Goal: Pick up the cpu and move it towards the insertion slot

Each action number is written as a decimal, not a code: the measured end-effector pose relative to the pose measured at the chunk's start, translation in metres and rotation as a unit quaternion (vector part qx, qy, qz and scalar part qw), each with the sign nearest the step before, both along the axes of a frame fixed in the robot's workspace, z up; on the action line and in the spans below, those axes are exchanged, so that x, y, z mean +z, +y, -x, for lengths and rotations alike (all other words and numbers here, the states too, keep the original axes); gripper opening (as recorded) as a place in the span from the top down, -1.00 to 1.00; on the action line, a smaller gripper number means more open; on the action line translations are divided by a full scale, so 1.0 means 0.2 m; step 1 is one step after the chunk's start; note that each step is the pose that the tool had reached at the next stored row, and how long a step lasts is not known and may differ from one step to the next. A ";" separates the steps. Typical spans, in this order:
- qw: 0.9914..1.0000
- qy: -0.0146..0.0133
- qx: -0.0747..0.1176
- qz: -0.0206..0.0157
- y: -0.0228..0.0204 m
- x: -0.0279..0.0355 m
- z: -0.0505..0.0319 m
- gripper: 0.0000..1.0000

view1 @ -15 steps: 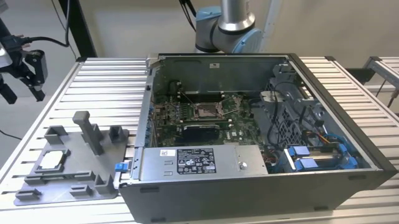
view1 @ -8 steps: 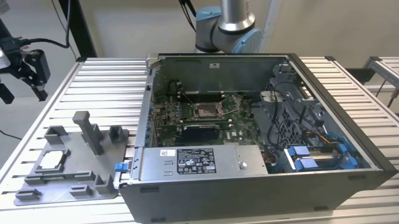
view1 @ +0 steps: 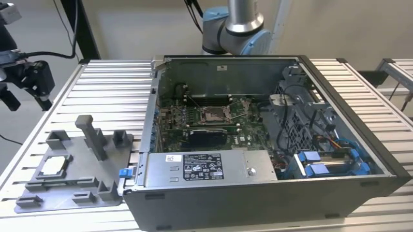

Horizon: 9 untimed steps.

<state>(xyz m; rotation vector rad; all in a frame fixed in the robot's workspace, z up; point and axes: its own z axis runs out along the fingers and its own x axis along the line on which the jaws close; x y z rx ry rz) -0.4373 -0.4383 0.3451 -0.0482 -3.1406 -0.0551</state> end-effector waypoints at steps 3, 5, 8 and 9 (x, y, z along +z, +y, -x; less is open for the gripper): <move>1.000 0.000 -0.011 0.001 0.001 -0.024 0.014 -1.00; 1.000 0.000 -0.013 0.001 0.003 -0.035 0.020 -1.00; 1.000 0.000 -0.012 0.002 0.005 -0.041 0.021 -1.00; 1.000 0.000 -0.012 0.002 0.005 -0.041 0.021 -1.00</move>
